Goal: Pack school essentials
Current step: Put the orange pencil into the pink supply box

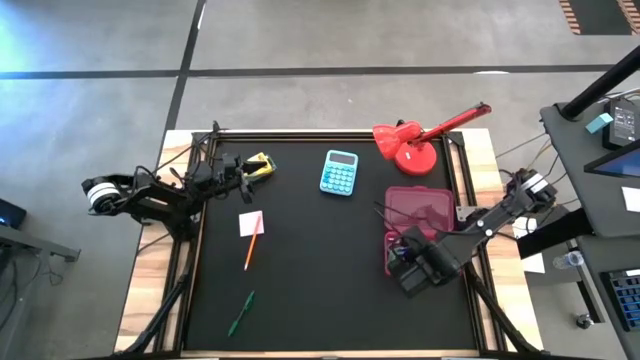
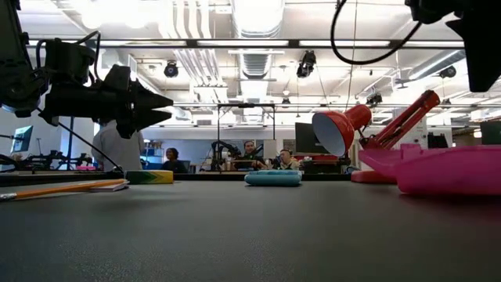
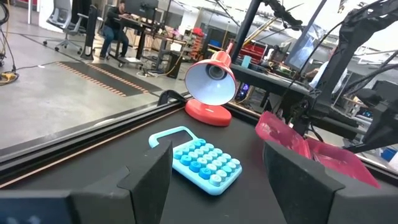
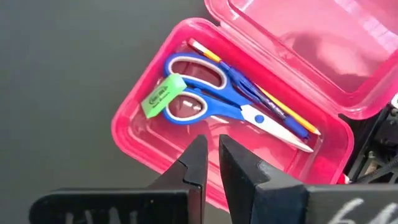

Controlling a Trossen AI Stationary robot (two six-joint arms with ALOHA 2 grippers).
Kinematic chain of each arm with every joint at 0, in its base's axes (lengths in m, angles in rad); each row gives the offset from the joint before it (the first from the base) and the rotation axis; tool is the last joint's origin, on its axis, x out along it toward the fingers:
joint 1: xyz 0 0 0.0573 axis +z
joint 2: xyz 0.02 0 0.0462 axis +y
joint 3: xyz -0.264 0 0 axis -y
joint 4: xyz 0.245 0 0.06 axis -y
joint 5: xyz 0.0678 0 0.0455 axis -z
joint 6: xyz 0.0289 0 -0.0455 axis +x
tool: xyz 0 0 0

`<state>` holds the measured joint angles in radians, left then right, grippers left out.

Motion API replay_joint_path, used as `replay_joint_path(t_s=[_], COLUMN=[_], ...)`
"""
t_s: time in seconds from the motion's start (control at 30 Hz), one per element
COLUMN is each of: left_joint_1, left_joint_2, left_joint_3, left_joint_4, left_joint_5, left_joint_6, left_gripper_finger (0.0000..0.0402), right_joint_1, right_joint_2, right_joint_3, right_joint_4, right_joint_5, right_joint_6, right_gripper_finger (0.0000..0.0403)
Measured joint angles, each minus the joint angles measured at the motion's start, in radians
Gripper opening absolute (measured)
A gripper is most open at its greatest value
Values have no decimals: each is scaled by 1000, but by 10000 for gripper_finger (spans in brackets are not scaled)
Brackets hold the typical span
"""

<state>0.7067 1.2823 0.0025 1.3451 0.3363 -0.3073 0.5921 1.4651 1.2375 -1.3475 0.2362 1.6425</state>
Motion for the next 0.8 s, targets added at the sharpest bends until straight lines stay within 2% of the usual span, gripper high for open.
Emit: replay_joint_path(t_s=[0.27, 0.63, 0.8], left_joint_1=[0, 0, 0], left_joint_2=[0, 0, 0], left_joint_3=[0, 0, 0], left_joint_4=[0, 0, 0], left_joint_5=[0, 0, 0], left_joint_6=[0, 0, 0], left_gripper_finger=[235, 235, 235], right_joint_1=[-1, -1, -3], right_joint_2=[-18, -19, -19], right_joint_3=[-16, -16, -15], right_joint_4=[1, 12, 122], right_joint_5=[25, 50, 89], right_joint_6=[-4, 91, 122], right_gripper_finger=[44, 140, 159])
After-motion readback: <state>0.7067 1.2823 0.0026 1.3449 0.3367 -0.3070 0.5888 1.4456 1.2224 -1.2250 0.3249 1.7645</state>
